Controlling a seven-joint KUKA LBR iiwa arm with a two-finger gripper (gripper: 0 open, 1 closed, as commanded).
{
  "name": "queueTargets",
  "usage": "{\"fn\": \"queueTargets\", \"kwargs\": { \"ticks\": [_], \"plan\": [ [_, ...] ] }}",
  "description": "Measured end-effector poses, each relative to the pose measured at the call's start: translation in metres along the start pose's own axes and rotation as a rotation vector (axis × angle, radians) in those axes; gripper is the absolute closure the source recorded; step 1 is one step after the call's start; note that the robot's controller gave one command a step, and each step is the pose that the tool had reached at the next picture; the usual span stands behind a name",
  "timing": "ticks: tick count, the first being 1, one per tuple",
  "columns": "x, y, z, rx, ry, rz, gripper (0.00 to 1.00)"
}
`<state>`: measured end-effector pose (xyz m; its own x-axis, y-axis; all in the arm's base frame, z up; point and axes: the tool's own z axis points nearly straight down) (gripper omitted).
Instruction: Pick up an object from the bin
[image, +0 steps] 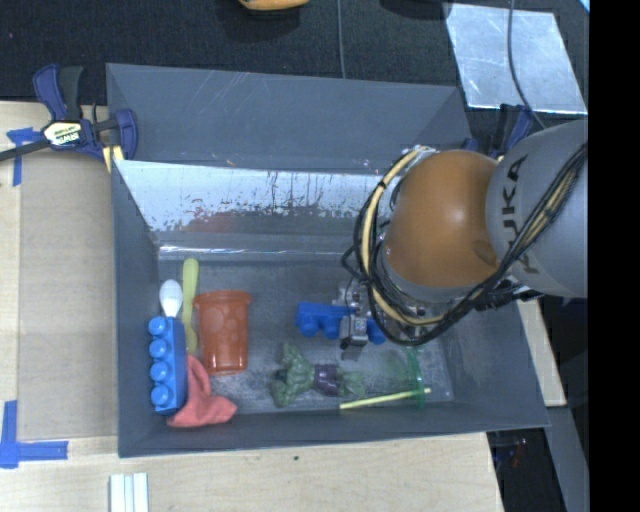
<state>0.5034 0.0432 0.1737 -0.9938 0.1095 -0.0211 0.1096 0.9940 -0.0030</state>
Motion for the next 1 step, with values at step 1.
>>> {"fn": "queueTargets", "kwargs": {
  "ticks": [1],
  "plan": [
    [0.0, 0.0, -0.0002, 0.0, 0.0, 0.0, 1.0]
  ]
}}
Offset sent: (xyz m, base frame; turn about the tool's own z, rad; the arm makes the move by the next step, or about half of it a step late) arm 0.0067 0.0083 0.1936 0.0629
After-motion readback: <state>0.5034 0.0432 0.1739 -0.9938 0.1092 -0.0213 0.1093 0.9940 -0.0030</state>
